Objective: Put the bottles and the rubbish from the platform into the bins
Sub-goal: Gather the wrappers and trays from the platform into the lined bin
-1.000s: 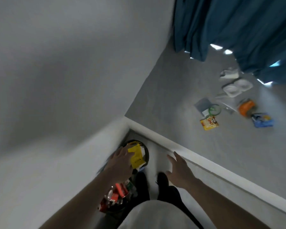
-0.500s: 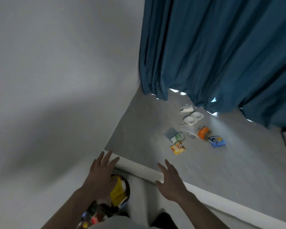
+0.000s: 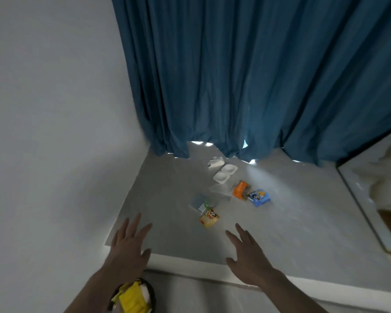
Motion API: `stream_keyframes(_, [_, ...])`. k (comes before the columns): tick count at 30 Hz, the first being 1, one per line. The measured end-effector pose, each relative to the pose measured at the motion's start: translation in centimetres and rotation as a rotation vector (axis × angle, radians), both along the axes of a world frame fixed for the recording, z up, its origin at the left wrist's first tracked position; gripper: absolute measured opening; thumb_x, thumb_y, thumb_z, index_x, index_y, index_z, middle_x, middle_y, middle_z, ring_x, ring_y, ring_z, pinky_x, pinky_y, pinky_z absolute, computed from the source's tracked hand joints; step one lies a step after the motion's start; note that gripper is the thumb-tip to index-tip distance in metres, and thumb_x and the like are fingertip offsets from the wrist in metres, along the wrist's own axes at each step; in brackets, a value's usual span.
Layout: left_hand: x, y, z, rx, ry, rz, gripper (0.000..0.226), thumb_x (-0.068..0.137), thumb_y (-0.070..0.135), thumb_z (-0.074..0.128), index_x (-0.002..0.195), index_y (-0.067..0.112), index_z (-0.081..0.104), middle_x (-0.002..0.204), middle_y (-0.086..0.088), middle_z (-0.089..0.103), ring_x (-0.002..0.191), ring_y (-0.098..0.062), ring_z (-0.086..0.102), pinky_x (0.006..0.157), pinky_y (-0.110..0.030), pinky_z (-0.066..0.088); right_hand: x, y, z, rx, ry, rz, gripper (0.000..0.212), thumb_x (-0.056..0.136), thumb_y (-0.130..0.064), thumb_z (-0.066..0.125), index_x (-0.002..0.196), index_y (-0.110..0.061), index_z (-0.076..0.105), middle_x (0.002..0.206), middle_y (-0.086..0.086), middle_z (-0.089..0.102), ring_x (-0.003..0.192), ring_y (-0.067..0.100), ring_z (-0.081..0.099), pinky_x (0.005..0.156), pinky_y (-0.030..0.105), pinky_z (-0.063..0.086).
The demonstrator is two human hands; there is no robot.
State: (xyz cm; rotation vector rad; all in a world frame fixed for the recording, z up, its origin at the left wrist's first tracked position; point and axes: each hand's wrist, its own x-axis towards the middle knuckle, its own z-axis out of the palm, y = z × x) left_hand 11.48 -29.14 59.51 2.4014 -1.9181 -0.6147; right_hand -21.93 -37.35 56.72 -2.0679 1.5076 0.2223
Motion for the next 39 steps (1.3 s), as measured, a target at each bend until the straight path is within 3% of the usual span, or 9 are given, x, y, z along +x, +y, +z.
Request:
stream_keyframes(6, [-9.4, -4.4, -0.4, -0.04, 0.033, 0.044, 0.069, 0.098, 0.043, 0.052, 0.158, 0.044, 0.017, 0.167, 0.011, -0.019, 0.155, -0.022, -0.016, 0.126, -0.043, 0.007, -11.2, -3.6, -0.4, 0.022, 0.018, -0.02, 0.077, 0.097, -0.043, 0.054, 0.16, -0.035, 0.01, 0.168, -0.006, -0.015, 0.156, 0.028, -0.002, 0.124, 0.045, 0.019])
stream_keyframes(11, [-15.1, -5.6, 0.3, -0.032, 0.067, 0.047, 0.069, 0.098, 0.041, 0.054, 0.157, 0.044, 0.02, 0.168, 0.012, -0.017, 0.156, -0.021, -0.014, 0.126, -0.044, 0.008, -15.5, -5.2, -1.2, 0.084, 0.014, -0.007, 0.078, 0.096, -0.044, 0.056, 0.16, -0.035, 0.012, 0.168, -0.005, -0.012, 0.156, 0.027, 0.003, 0.122, 0.045, 0.024])
stream_keyframes(20, [-14.4, -9.4, -1.1, 0.058, 0.015, 0.015, 0.069, 0.097, 0.043, 0.054, 0.157, 0.044, 0.021, 0.168, 0.01, -0.015, 0.156, -0.023, -0.01, 0.126, -0.043, 0.01, -16.6, -8.5, -1.4, 0.072, -0.037, -0.063, 0.078, 0.096, -0.045, 0.055, 0.16, -0.034, 0.013, 0.168, -0.005, -0.011, 0.156, 0.027, 0.003, 0.122, 0.044, 0.026])
stream_keyframes(30, [-18.4, -16.6, -4.5, 0.153, 0.061, -0.091, 0.072, 0.096, 0.046, 0.053, 0.159, 0.042, 0.017, 0.168, 0.008, -0.016, 0.156, -0.024, -0.009, 0.126, -0.041, 0.009, -22.5, -11.1, -2.3, 0.099, 0.087, -0.167, 0.08, 0.096, -0.045, 0.055, 0.161, -0.032, 0.01, 0.168, -0.002, -0.013, 0.156, 0.03, 0.0, 0.123, 0.045, 0.023])
stream_keyframes(39, [-21.8, -20.4, -7.3, 0.229, 0.051, 0.002, 0.08, 0.092, 0.05, 0.056, 0.16, 0.042, 0.012, 0.168, 0.005, -0.017, 0.156, -0.027, -0.008, 0.126, -0.044, 0.009, -27.8, -18.4, -3.2, 0.102, 0.126, -0.11, 0.08, 0.095, -0.046, 0.053, 0.161, -0.033, 0.01, 0.168, -0.002, -0.013, 0.156, 0.029, -0.001, 0.124, 0.043, 0.02])
